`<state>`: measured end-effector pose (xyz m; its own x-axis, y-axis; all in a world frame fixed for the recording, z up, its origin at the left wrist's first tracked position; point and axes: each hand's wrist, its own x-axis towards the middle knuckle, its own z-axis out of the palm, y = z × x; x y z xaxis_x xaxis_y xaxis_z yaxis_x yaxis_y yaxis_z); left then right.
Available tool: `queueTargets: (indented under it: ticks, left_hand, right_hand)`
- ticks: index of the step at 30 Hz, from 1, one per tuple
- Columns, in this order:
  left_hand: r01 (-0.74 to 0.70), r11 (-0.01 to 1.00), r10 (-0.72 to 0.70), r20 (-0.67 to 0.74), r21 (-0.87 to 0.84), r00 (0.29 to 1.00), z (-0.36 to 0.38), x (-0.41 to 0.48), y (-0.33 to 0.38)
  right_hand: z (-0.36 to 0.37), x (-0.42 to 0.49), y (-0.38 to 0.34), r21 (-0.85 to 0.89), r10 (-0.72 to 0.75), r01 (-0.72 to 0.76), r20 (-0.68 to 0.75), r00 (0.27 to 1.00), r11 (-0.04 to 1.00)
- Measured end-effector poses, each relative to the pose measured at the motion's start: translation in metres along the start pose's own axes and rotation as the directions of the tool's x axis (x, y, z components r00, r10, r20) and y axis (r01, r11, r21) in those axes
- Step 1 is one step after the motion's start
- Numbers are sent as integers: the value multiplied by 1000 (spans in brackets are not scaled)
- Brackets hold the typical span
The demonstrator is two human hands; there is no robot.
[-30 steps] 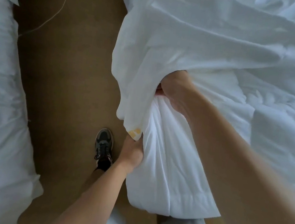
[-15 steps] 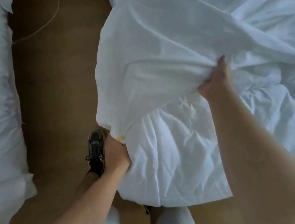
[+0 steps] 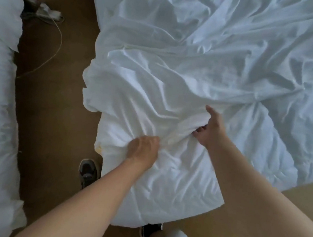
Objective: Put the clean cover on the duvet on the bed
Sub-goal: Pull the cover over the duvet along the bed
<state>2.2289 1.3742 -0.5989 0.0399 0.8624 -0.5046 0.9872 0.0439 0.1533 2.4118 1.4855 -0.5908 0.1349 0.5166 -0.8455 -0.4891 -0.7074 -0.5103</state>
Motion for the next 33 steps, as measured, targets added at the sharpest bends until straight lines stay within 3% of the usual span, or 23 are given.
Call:
queueTargets:
  ticks: [3, 5, 7, 8, 10, 12, 15, 18, 19, 21, 23, 25, 28, 31, 33]
  left_hand:
    - [-17, 987, 54, 236, -157, 970, 32, -42, 2]
    - [-18, 976, 98, 362, -218, 927, 48, -70, 8]
    - [-36, 971, 114, 326, -235, 938, 48, -77, 17]
    - [-72, 970, 130, 243, -234, 961, 42, -73, 26]
    - [-217, 961, 226, 33, -173, 974, 27, -55, 57]
    - [-339, 935, 337, -36, -107, 941, 17, -34, 104]
    - [-324, 939, 339, 166, -113, 926, 28, -17, 173]
    - [-162, 973, 190, 175, -163, 966, 56, -27, 198]
    - [-98, 971, 140, 187, -218, 972, 64, -34, 198]
    - [-18, 941, 108, 247, -339, 963, 78, -49, 199]
    - [6, 919, 136, 331, -394, 934, 92, -68, 204]
    - [-28, 936, 165, 366, -351, 916, 99, -78, 212]
    - [-111, 953, 176, 219, -283, 960, 97, -64, 225]
    - [-249, 933, 239, -72, -261, 968, 81, -27, 254]
    - [-288, 937, 281, -63, -198, 958, 74, -2, 283]
  right_hand:
    - [-12, 17, -42, 34, -100, 104, -108, 989, 994]
    - [-36, 29, -53, -120, -201, 178, -221, 954, 977]
    - [-69, 28, -46, -442, -286, 140, -283, 916, 886]
    - [-92, 25, -35, -562, -317, 98, -306, 898, 821]
    - [-141, 11, -7, -638, -378, 64, -370, 848, 767]
    - [-176, -8, 17, -594, -361, 46, -424, 831, 803]
    - [-198, -22, 17, -543, -223, -27, -389, 894, 839]
    - [-190, -20, -23, -253, -36, 3, -124, 992, 968]
    - [-188, -15, -40, -143, -29, 26, -21, 999, 989]
    - [-189, -2, -70, 39, -63, 61, 51, 997, 997]
    - [-198, 12, -90, 91, -122, 120, 14, 992, 989]
    - [-217, 26, -91, -83, -192, 180, -170, 967, 980]
    - [-261, 37, -75, -374, -262, 110, -388, 884, 921]
    - [-296, 41, -77, -497, -275, 51, -388, 880, 866]
    - [-303, 43, -84, -563, -246, -2, -365, 898, 827]
